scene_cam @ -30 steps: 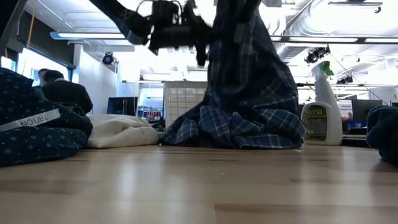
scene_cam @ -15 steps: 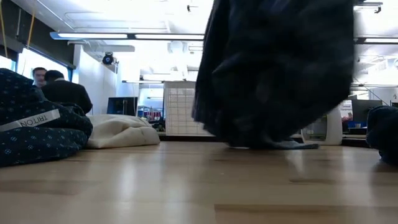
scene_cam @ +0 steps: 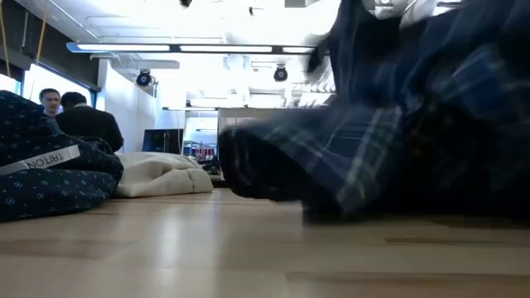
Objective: Fold Laundry from Bin
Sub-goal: Fold the blue checkered long sleeve
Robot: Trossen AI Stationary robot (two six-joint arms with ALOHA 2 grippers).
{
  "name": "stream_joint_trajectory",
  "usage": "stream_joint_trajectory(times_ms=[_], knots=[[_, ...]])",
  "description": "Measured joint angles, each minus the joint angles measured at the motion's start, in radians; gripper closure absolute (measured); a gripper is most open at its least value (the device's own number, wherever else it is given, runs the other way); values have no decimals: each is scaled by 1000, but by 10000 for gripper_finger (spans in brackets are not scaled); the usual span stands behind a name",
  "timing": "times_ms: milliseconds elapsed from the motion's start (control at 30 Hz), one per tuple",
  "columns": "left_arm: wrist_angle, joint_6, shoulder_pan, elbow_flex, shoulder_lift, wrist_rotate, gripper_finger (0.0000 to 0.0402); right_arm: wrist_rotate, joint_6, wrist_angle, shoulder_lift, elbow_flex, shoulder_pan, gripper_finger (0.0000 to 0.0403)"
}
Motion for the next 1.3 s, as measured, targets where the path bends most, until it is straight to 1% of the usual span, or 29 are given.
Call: stream_joint_trajectory(times_ms=[67, 100, 167, 233, 300, 367, 433, 533, 567, 600, 633, 700, 767, 833, 900, 967, 1033, 1133, 1167, 1200, 1300], knots=[[-129, 46, 0, -18, -3, -106, 401, -261, 172, -137, 10, 0, -65, 403], [-168, 56, -3, -37, -5, -139, 401, -379, 213, -189, 21, 0, -99, 403], [-200, 57, -9, -99, -9, -149, 401, -564, 236, -258, 53, 0, -151, 403], [-153, 47, -24, -192, -14, -110, 400, -680, 218, -274, 81, 0, -171, 403], [-36, 7, -52, -299, -26, -37, 396, -729, 197, -257, 99, 0, -167, 403], [118, -54, -82, -416, -32, 20, 388, -738, 181, -217, 111, 0, -161, 403], [290, -135, -122, -533, -23, 40, 373, -738, 161, -179, 112, 0, -158, 403], [650, -263, -208, -696, 15, 48, 341, -738, 143, -130, 106, 0, -162, 403], [785, -301, -241, -741, 38, 37, 328, -742, 140, -124, 103, 0, -166, 403], [905, -343, -274, -776, 70, 5, 314, -748, 138, -119, 102, 0, -171, 403], [999, -376, -307, -798, 110, -42, 300, -758, 131, -113, 102, 0, -176, 403], [1127, -405, -362, -810, 207, -166, 273, -792, 113, -107, 101, 0, -188, 403], [1217, -410, -411, -779, 317, -275, 250, -830, 79, -107, 101, 0, -194, 403], [1235, -411, -453, -707, 424, -367, 232, -855, 36, -97, 102, 0, -196, 403], [1231, -412, -484, -615, 530, -433, 221, -879, -12, -81, 103, 0, -196, 403], [1224, -420, -506, -514, 636, -478, 214, -891, -64, -67, 103, 0, -196, 403], [1165, -448, -516, -402, 729, -517, 212, -894, -115, -63, 103, 0, -197, 403], [951, -513, -521, -230, 845, -601, 213, -931, -170, -70, 103, 0, -197, 403], [880, -528, -521, -177, 882, -618, 214, -950, -185, -74, 103, 0, -197, 403], [843, -534, -520, -129, 918, -617, 216, -970, -197, -78, 101, 0, -197, 403], [791, -503, -517, -6, 1004, -522, 236, -1011, -228, -95, 92, 0, -196, 403]])
